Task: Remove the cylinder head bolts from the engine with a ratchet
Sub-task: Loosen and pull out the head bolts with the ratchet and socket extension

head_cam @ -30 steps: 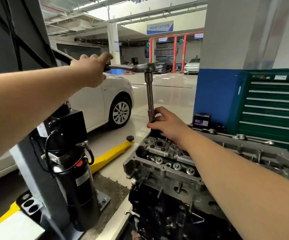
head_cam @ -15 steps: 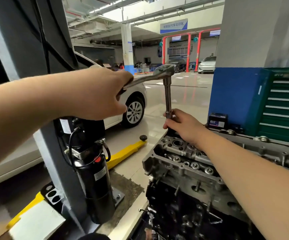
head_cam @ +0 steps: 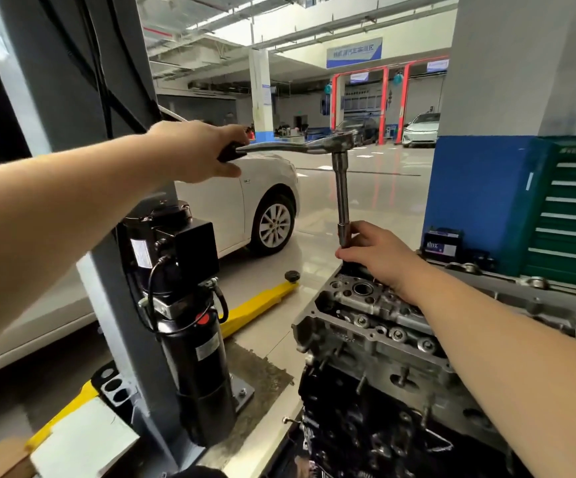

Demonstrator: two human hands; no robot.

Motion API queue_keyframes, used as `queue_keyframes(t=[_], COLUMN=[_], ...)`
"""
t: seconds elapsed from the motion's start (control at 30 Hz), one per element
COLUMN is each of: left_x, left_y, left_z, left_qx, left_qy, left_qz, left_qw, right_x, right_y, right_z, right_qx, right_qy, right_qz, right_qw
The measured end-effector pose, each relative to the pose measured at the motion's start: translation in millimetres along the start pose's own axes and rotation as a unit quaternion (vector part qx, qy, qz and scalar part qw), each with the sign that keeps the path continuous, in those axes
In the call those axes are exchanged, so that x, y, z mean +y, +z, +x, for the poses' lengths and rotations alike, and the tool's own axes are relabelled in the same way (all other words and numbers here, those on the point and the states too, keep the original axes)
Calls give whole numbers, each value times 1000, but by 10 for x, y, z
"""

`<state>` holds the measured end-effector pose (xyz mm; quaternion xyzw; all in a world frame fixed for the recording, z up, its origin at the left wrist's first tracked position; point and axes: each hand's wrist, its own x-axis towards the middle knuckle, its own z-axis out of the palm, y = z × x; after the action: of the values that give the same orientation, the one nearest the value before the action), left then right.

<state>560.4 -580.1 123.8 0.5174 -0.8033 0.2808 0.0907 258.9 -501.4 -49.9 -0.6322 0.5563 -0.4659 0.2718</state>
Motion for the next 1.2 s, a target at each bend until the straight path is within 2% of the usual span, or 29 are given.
queue_keyframes(t=[0.1, 0.23, 0.4, 0.57, 0.63, 0.73, 0.83, 0.93, 1.0, 1.2], left_x=[137, 479, 556, 122, 51, 239, 627, 723, 551, 90], left_y=[151, 126, 165, 93, -26, -218, -406, -490, -487, 28], left_z=[482, 965, 1057, 325, -147, -952, -1318, -1087, -781, 94], left_qx=[9, -30, -18, -55, -19, 91, 131, 145, 155, 79], left_qy=[-20, -7, 17, 14, 19, 36, 52, 32, 16, -16], left_qz=[-16, -64, -31, -51, -56, -78, -99, -107, -72, -52], left_qw=[1000, 997, 999, 997, 998, 992, 985, 983, 985, 995], right_x=[16, 37, 41, 13, -15, -62, -93, -119, -111, -37], right_y=[-6, -29, -38, -1, 3, 8, -4, -15, -17, -9], right_z=[2, 5, -37, -54, -70, -105, -134, -143, -129, -65], right_qx=[4, 7, 3, -6, -6, 0, 11, 21, 22, 43], right_qy=[-4, -5, -21, -24, -17, 2, 13, 28, 28, 15], right_qz=[3, 16, 1, -30, -13, 11, 25, 40, 37, 41], right_qw=[1000, 1000, 1000, 999, 1000, 1000, 1000, 999, 999, 998])
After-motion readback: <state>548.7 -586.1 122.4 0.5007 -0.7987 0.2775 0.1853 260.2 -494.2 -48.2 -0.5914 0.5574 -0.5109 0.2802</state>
